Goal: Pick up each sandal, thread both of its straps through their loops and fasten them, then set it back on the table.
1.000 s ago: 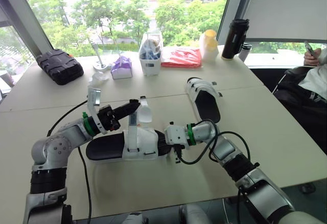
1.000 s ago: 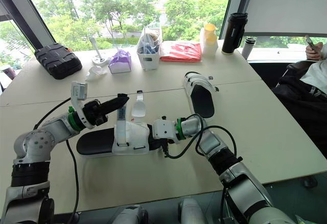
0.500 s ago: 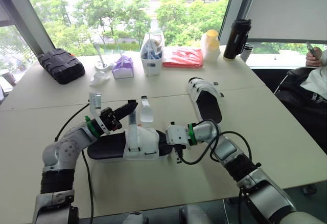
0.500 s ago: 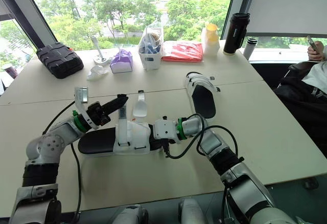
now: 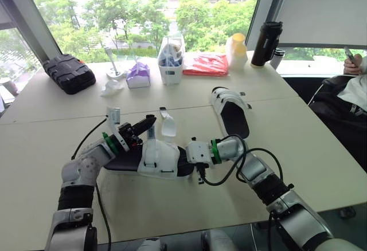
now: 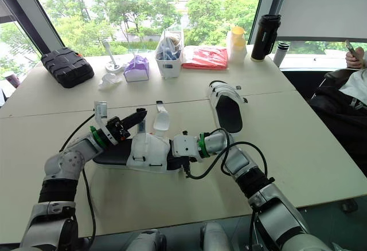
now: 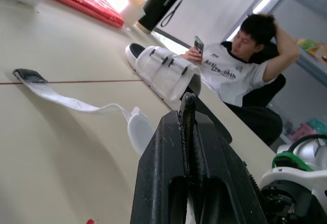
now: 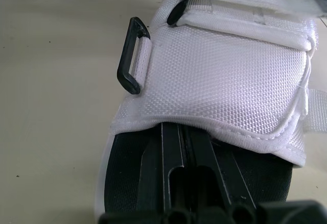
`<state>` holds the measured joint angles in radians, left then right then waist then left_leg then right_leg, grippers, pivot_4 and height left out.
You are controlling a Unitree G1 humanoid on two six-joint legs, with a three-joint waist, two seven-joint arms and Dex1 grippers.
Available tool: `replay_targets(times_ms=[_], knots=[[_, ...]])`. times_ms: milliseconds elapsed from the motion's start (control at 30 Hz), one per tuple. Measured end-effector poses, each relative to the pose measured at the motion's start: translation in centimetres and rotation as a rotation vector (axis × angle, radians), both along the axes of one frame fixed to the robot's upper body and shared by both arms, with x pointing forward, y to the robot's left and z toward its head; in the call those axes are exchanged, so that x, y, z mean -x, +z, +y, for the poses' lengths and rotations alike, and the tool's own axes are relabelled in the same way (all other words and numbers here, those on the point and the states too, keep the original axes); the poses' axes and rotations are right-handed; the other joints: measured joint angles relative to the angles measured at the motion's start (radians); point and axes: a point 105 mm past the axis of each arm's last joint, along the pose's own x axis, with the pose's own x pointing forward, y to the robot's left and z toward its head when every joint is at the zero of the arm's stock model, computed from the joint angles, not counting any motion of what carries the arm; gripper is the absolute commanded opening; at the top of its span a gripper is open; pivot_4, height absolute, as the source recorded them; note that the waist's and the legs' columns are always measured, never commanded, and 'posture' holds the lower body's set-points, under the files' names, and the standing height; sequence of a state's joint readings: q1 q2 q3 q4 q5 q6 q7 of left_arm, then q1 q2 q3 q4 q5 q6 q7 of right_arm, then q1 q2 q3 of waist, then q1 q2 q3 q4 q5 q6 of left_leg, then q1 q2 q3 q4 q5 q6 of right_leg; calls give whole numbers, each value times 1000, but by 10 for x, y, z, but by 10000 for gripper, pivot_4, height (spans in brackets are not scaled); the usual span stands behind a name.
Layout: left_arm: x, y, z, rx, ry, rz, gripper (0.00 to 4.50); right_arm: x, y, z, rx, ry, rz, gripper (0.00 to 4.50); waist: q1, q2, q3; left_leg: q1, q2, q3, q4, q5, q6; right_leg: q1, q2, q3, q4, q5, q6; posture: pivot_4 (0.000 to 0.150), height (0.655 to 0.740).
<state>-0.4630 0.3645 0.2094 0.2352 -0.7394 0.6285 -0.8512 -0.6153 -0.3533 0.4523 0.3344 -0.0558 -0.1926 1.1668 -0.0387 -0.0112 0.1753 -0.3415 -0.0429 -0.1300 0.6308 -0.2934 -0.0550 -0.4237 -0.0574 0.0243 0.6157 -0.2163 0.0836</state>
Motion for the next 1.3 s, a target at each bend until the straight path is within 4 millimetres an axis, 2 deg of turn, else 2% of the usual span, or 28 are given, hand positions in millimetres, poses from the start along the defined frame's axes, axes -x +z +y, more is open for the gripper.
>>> replay_targets(times_ms=[200,800,900,967,1133,1300], knots=[[1,-10,-6,-56,-36,20,384,1,0,0,0,0,-1,0,0,0,0,0,0,0,0,0,0,0,0,0,0,0,0,1500,7400],[-8,-26,6,-66,40,154,384,1,0,0,-2,-4,-3,0,0,0,0,1,0,0,0,0,0,0,0,0,0,0,0,1500,7400],[-7,-32,8,-68,55,200,9893,1,0,1,1,-1,-9,0,-1,0,0,1,0,0,0,0,0,1,0,0,0,0,0,1500,7400],[-5,-36,11,-60,65,241,19505,1,0,1,0,4,-13,0,-3,0,0,1,0,0,0,0,0,1,0,0,0,0,0,1500,7400],[6,-33,4,-118,10,222,43660,1,-2,2,7,5,-10,0,-6,2,-3,4,0,0,0,0,0,3,0,0,1,0,0,1500,7400],[13,-43,11,-267,3,213,44645,2,-4,2,14,10,-5,0,-19,5,-6,9,4,0,-1,0,0,7,4,0,2,-2,3,1500,7400]])
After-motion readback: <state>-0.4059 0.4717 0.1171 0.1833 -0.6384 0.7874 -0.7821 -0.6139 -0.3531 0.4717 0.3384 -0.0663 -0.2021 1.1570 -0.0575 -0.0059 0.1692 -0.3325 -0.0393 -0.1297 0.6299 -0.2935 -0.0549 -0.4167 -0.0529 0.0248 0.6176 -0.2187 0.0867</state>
